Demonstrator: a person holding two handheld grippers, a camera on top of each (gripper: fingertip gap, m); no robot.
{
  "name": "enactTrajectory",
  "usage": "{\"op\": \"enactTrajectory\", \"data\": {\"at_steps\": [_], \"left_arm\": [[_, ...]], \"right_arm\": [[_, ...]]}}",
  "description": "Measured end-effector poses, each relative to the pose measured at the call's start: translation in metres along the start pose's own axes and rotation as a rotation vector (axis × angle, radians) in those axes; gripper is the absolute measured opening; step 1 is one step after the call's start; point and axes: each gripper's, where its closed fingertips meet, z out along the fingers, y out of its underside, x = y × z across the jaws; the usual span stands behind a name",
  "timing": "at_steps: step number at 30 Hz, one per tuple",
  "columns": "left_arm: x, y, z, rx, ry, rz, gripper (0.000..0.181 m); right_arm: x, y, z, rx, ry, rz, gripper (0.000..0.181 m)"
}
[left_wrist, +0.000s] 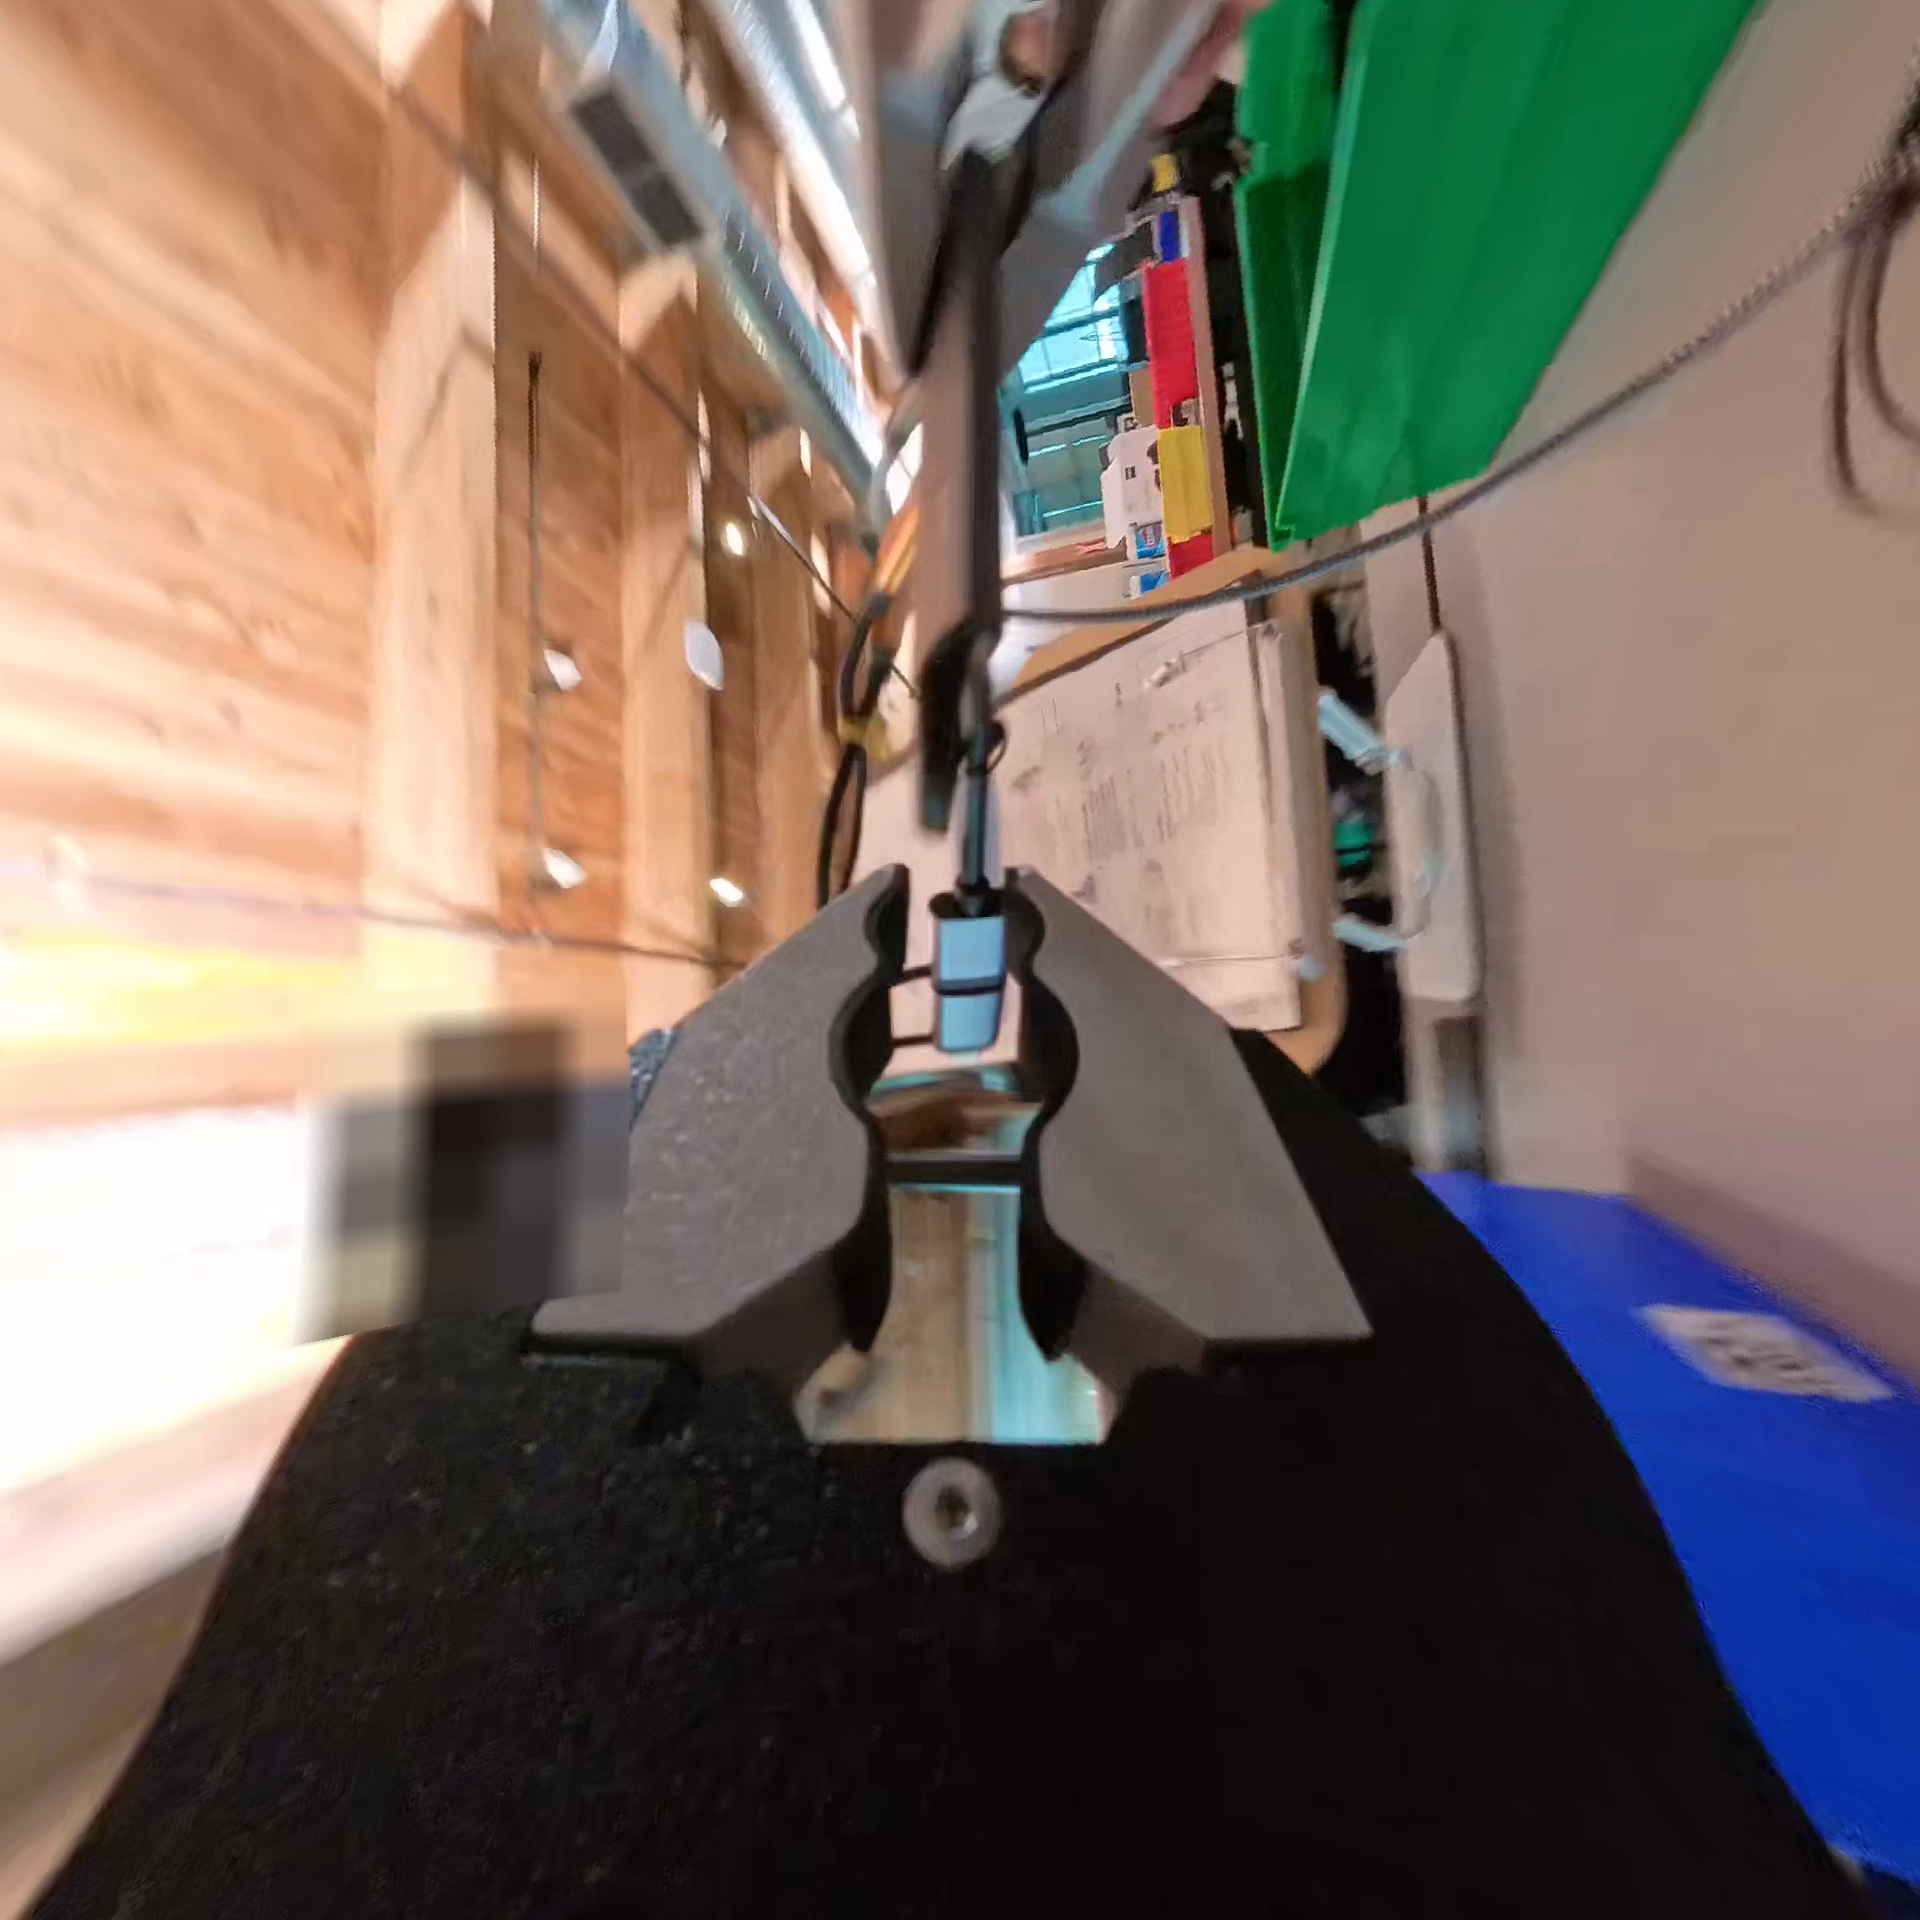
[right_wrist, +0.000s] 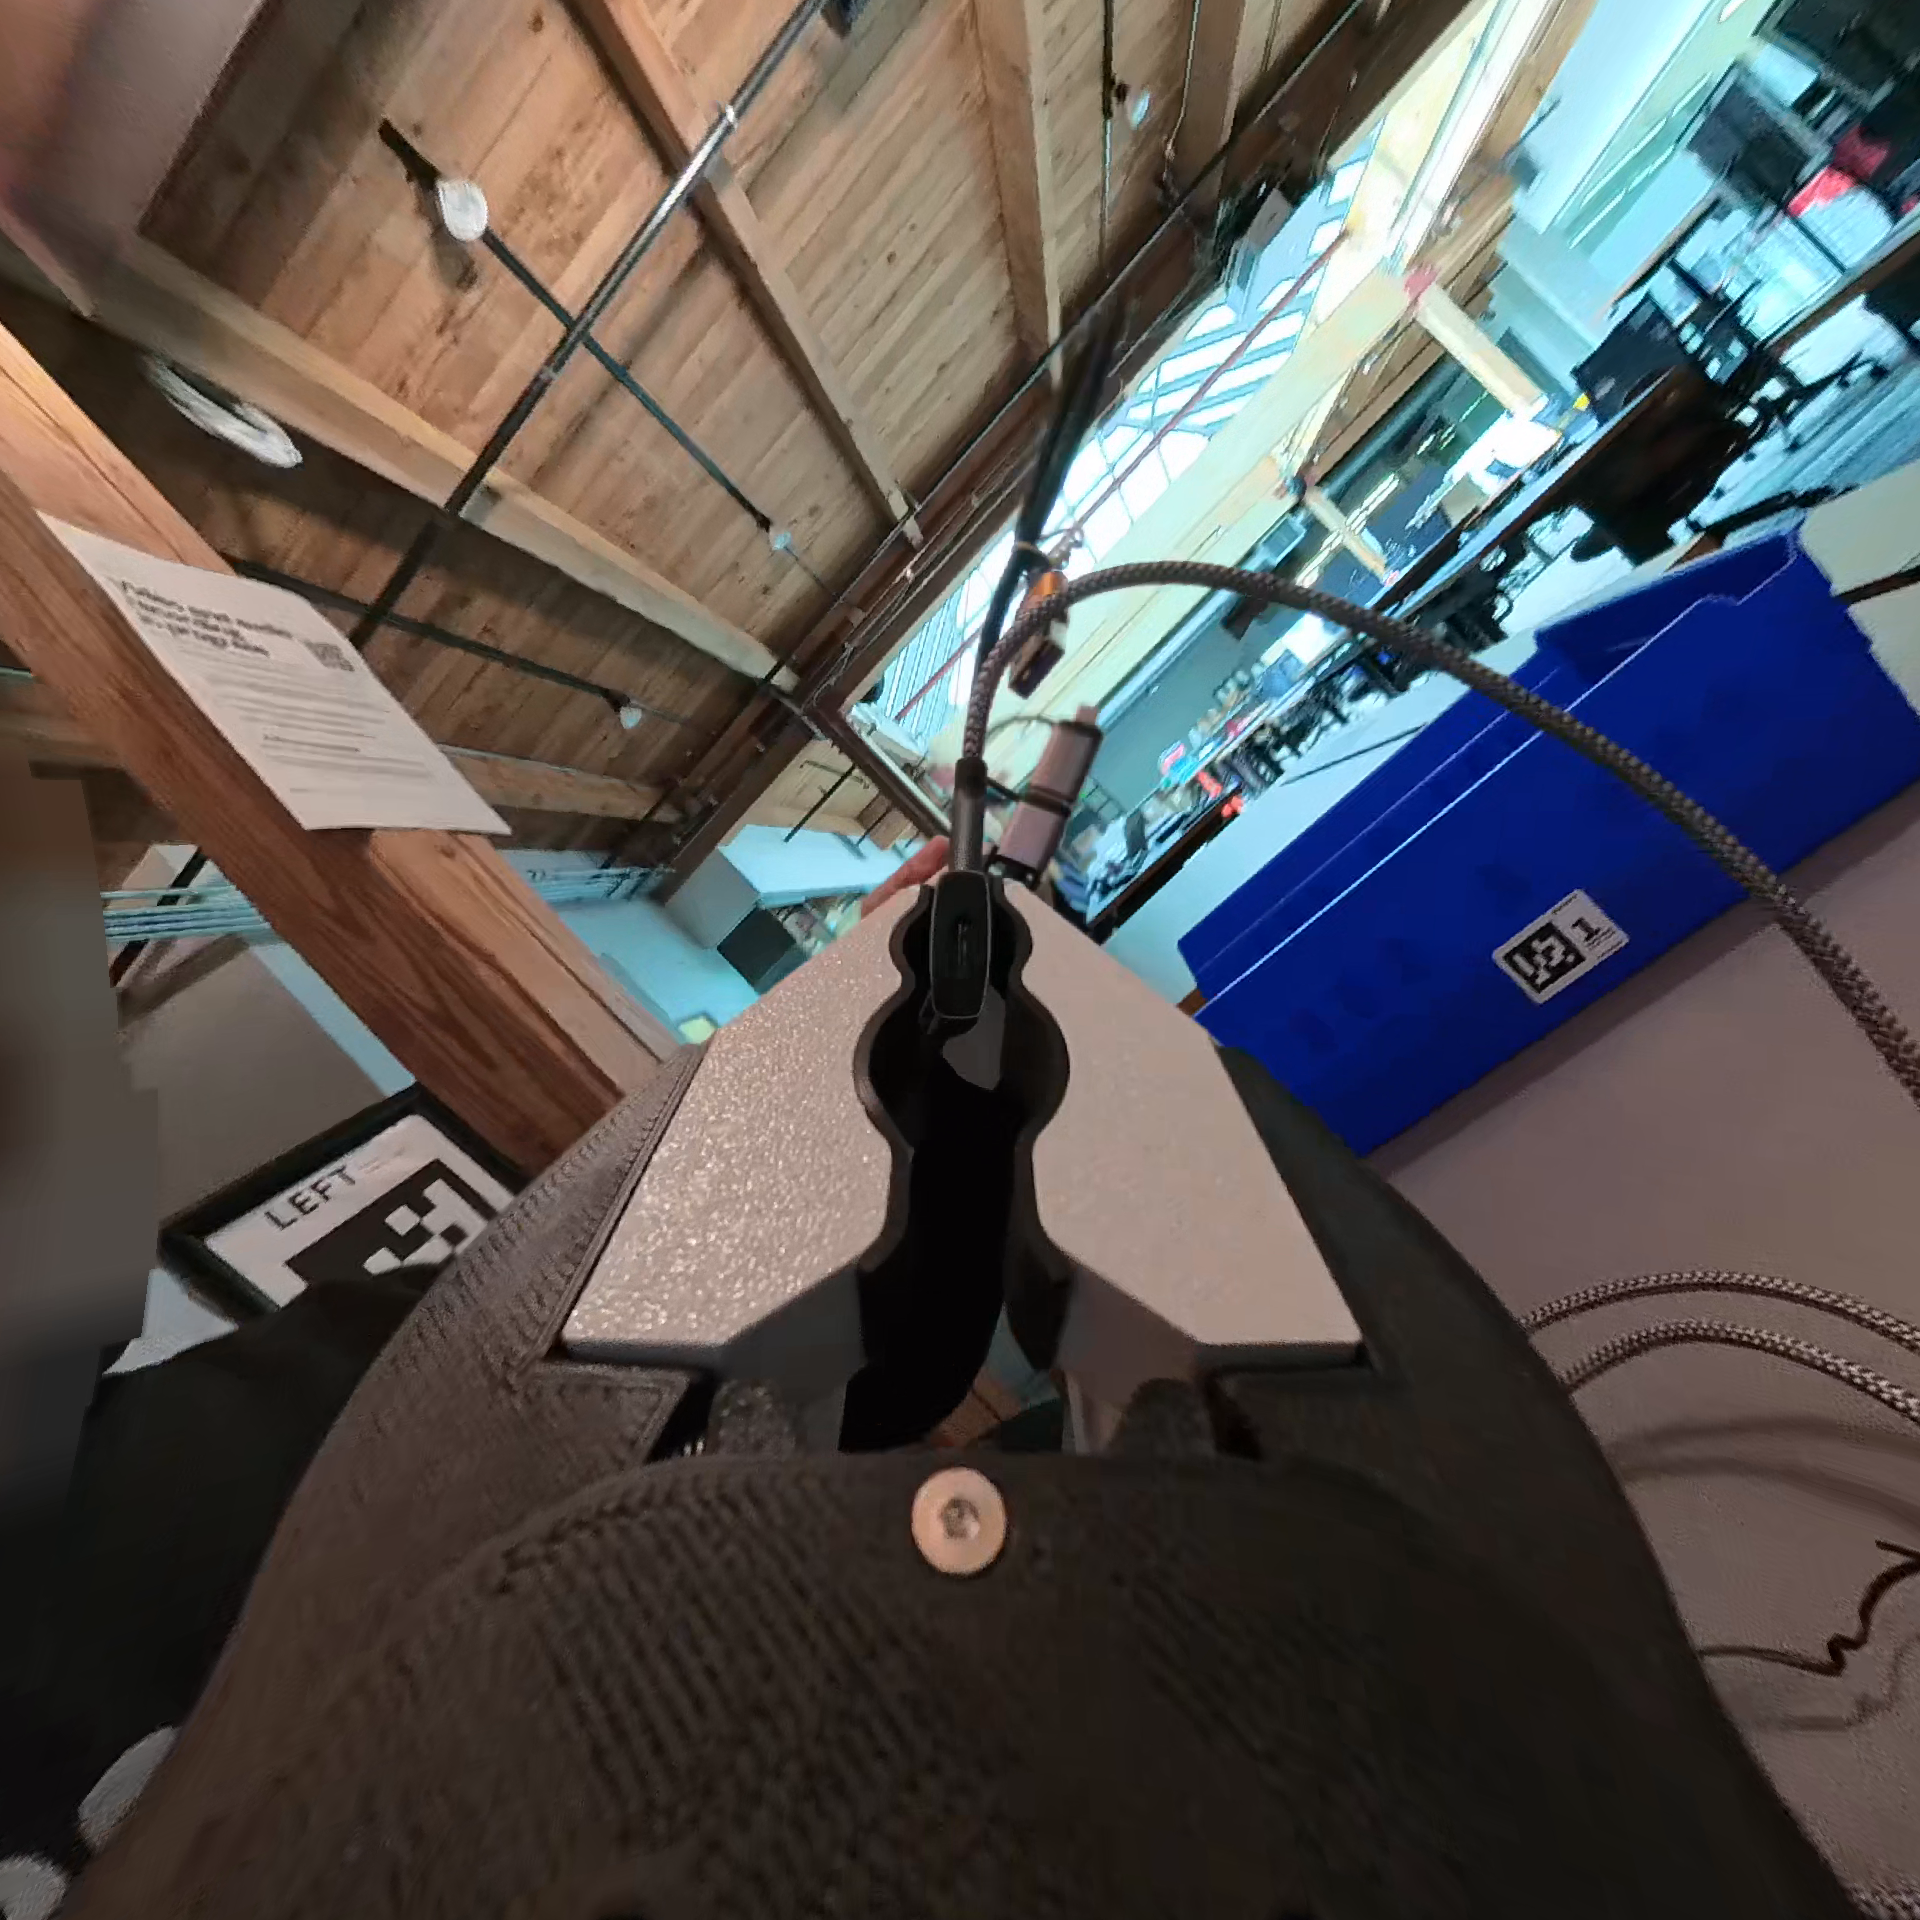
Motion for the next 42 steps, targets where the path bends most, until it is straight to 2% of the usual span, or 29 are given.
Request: {"op": "enactTrajectory", "data": {"at_steps": [1, 4, 5, 8, 11, 13, 16, 17, 18, 20, 21, 25, 26, 27, 28, 30, 33, 39, 41, 42], "left_arm": [[0.003, 0.006, -0.002, -0.011, 0.008, -0.141, 0.023], [0.011, 0.016, -0.009, -0.025, 0.044, -0.581, 0.064], [0.01, 0.02, -0.013, -0.028, 0.027, -0.695, 0.073], [0.005, 0.022, -0.029, 0.033, -0.016, -1.03, 0.08], [0.015, 0.027, -0.039, 0.073, -0.008, -1.365, 0.077], [0.037, 0.015, -0.039, 0.097, 0.118, -1.604, 0.069], [0.051, -0.036, -0.035, 0.248, 0.392, -1.924, 0.068], [0.051, -0.044, -0.03, 0.228, 0.403, -1.978, 0.067], [0.05, -0.049, -0.024, 0.207, 0.369, -1.998, 0.067], [0.029, -0.064, -0.017, 0.323, 0.295, -2.024, 0.053], [0.022, -0.07, -0.013, 0.359, 0.299, -2.066, 0.048], [0.012, -0.076, 0.008, 0.425, 0.425, -2.271, 0.05], [0.008, -0.073, 0.011, 0.458, 0.426, -2.317, 0.047], [0.002, -0.071, 0.011, 0.51, 0.424, -2.343, 0.034], [0.003, -0.067, 0.013, 0.503, 0.415, -2.369, 0.031], [0.008, -0.059, 0.015, 0.466, 0.402, -2.37, 0.01], [0.002, -0.056, 0.008, 0.538, 0.461, -2.381, 0.006], [-0.007, -0.049, -0.002, 0.531, 0.505, -2.157, 0.0], [-0.012, -0.049, -0.007, 0.568, 0.555, -2.127, 0.0], [-0.009, -0.05, -0.007, 0.544, 0.594, -2.14, 0.0]], "right_arm": [[0.002, -0.004, -0.001, 0.025, 0.015, -0.008, 0.008], [0.011, -0.004, -0.002, 0.046, 0.073, -0.03, 0.008], [0.015, -0.005, -0.001, 0.067, 0.092, -0.022, 0.008], [0.021, -0.016, -0.006, 0.167, 0.115, 0.009, 0.008], [0.022, -0.029, -0.015, 0.255, 0.112, 0.029, 0.008], [0.02, -0.036, -0.019, 0.31, 0.11, 0.02, 0.008], [0.01, -0.045, -0.021, 0.416, 0.059, 0.03, 0.008], [0.007, -0.047, -0.022, 0.456, 0.044, 0.032, 0.008], [0.006, -0.048, -0.022, 0.493, 0.037, 0.037, 0.008], [0.007, -0.047, -0.022, 0.546, 0.038, 0.039, 0.008], [0.006, -0.043, -0.021, 0.553, 0.033, 0.032, 0.008], [0.003, -0.024, -0.008, 0.531, 0.02, -0.005, 0.008], [0.002, -0.02, -0.004, 0.518, 0.032, -0.031, 0.008], [0.002, -0.014, 0.0, 0.495, 0.042, -0.06, 0.008], [0.001, -0.01, 0.004, 0.471, 0.046, -0.088, 0.008], [0.0, -0.009, 0.005, 0.462, 0.061, -0.151, 0.008], [-0.004, -0.003, 0.011, 0.37, 0.046, -0.219, 0.009], [-0.007, 0.015, 0.017, 0.106, 0.016, -0.313, 0.016], [-0.013, 0.017, 0.016, 0.05, -0.019, -0.309, 0.019], [-0.015, 0.017, 0.016, 0.043, -0.027, -0.321, 0.018]]}}
